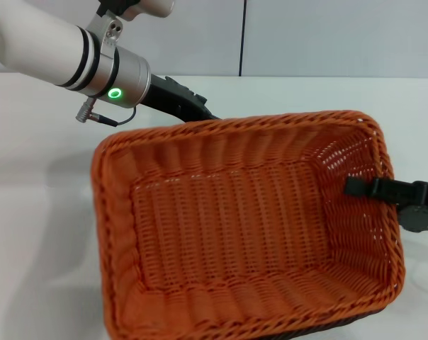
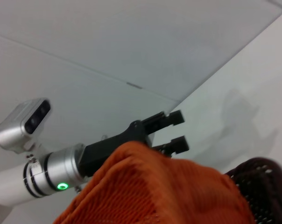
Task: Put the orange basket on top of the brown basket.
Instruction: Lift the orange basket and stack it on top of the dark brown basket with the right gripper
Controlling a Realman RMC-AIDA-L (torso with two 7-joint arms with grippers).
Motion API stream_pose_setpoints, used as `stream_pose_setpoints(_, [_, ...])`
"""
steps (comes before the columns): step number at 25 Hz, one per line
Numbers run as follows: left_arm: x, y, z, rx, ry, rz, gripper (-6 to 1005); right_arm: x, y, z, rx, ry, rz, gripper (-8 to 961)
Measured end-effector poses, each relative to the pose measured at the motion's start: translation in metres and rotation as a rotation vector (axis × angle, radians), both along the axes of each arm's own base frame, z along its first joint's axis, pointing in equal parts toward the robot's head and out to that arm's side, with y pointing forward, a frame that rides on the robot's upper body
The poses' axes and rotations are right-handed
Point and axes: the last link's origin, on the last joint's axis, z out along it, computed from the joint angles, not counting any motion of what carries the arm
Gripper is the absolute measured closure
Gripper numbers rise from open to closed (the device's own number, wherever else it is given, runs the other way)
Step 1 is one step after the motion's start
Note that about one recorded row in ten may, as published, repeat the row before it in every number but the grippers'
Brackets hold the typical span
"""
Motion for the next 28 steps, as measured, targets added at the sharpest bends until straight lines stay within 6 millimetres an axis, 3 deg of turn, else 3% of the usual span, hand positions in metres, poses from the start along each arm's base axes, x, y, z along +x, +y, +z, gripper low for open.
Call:
stream_pose_setpoints(3, [-0.001, 0.0, 0.0, 0.003, 0.0, 0.002, 166, 0.004, 0.002, 0.006, 0.011, -0.017, -0.005, 356])
stream_pose_setpoints(12, [-0.001, 0.001, 0.0, 0.009, -0.001, 0.002, 165, 0.017, 0.009, 0.028, 0.043, -0.091, -0.023, 272])
stream_pose_setpoints(14, [0.0, 0.002, 0.001, 0.013, -0.003, 0.002, 165, 0.025, 0.01, 0.038, 0.075, -0.118, -0.044, 272])
stream_pose_setpoints(15, [0.001, 0.003, 0.001, 0.017, -0.005, 0.001, 165, 0.036, 0.01, 0.053, 0.132, -0.143, -0.07, 273])
stream_pose_setpoints(20, [0.001, 0.005, 0.003, 0.032, -0.008, 0.001, 165, 0.046, 0.011, 0.082, 0.258, -0.16, -0.073, 272])
stream_pose_setpoints(28, [0.005, 0.007, 0.003, 0.042, -0.009, -0.006, 165, 0.026, 0.026, 0.086, 0.273, -0.161, 0.035, 272])
